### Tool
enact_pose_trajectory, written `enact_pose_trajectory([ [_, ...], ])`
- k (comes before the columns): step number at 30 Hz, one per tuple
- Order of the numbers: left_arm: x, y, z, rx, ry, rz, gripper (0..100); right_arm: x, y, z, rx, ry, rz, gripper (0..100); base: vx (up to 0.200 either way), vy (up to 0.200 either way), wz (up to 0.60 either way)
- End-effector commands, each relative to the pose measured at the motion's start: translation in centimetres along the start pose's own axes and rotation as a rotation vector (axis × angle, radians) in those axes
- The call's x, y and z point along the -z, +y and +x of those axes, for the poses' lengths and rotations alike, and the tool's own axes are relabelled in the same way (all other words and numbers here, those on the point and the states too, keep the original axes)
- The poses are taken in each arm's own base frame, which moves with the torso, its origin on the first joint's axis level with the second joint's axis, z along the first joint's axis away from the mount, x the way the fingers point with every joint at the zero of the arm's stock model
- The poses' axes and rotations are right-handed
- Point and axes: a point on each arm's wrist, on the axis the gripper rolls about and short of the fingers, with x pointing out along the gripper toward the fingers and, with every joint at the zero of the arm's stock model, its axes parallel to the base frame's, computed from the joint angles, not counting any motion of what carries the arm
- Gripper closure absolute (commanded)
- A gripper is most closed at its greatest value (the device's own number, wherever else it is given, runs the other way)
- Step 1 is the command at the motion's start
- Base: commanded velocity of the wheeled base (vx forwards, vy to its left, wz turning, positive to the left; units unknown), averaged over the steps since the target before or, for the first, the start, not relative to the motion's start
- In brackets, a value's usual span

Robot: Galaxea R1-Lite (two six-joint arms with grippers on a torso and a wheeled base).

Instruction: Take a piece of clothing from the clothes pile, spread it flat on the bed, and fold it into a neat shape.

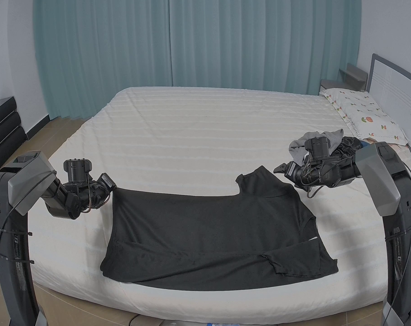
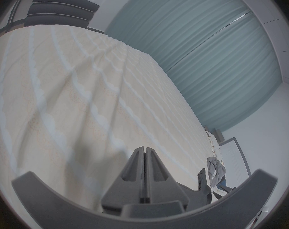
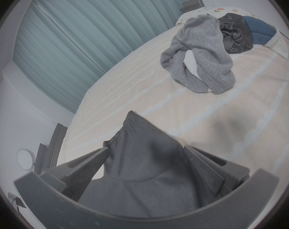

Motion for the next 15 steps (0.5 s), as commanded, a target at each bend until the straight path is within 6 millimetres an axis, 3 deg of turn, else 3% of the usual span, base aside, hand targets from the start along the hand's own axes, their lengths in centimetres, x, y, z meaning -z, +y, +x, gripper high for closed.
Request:
enact_pose_trajectory([
  [1, 0.12, 0.01, -0.12, -0.001, 0.004, 0.000, 100, 0.64, -2.04, 2.95, 0.048, 0.013, 0.011, 0, 0.000, 0.000, 0.00],
  [7, 0.04, 0.03, -0.12, 0.001, 0.003, 0.000, 100, 0.71, -2.51, 3.62, 0.059, 0.019, 0.015, 0, 0.000, 0.000, 0.00],
  [8, 0.01, 0.00, -0.11, 0.002, 0.002, 0.000, 100, 0.75, -2.54, 3.63, 0.059, 0.022, 0.014, 100, 0.000, 0.000, 0.00],
  [15, -0.05, 0.04, -0.12, 0.000, 0.002, -0.001, 100, 0.47, -2.79, 3.41, 0.062, 0.019, 0.014, 100, 0.000, 0.000, 0.00],
])
